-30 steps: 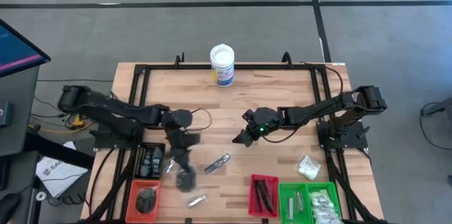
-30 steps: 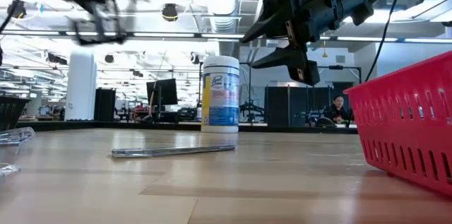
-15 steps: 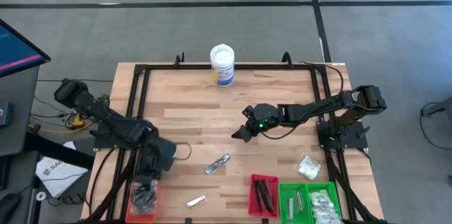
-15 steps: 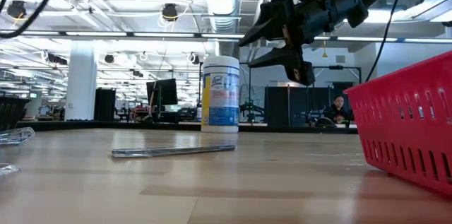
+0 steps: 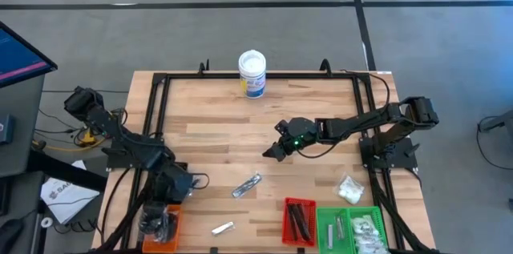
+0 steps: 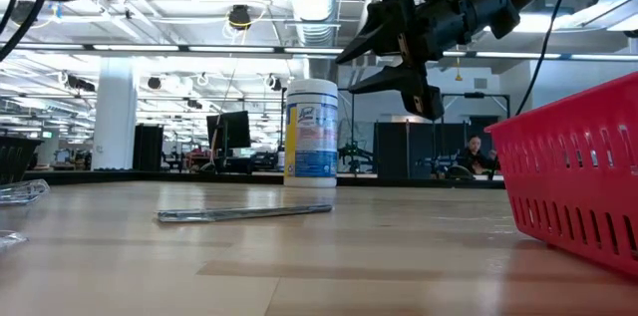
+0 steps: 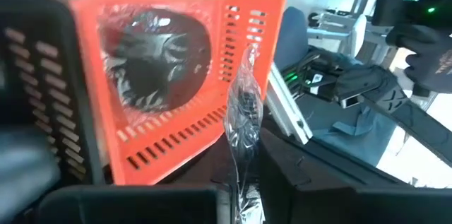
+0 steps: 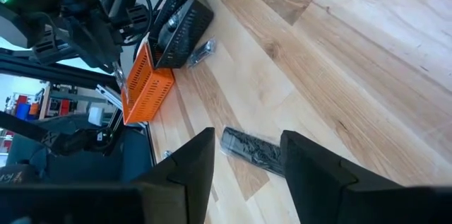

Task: Pick & Place Travel size toiletries
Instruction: Put the black hairbrush into the orange bin

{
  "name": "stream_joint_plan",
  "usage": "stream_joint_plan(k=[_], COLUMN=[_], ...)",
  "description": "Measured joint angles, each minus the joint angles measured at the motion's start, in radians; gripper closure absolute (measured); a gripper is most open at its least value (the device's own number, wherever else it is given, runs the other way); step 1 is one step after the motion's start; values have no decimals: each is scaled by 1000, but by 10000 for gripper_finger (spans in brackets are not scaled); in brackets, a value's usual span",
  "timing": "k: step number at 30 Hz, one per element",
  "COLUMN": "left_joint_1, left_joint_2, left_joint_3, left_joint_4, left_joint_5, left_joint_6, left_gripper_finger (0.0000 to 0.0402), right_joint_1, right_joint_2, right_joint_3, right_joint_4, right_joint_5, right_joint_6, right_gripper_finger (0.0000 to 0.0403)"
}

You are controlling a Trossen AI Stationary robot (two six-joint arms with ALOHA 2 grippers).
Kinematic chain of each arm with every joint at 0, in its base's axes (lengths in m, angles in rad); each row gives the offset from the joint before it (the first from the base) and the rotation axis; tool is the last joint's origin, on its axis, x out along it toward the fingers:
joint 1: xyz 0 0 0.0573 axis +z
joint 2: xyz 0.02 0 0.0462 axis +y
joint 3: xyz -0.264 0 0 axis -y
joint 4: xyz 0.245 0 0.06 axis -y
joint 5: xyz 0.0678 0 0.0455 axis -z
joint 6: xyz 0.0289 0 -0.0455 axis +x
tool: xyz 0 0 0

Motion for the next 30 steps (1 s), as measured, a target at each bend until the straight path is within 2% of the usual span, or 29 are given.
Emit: stream_joint_plan(k=[21,30], left_joint_1=[0,0], left_joint_2=[0,0], left_joint_3=[0,0], left_joint_4=[40,56], left_joint_5=[-4,12], left_joint_6=[-62,-224], left_gripper_finger=[377,377], right_joint_1=[0,0], right_joint_2=[0,0], right_joint_3=[0,0], right_joint_4=[0,0], right_joint_5=[0,0], right_joint_6=[2,2], right_gripper_finger=[248,248])
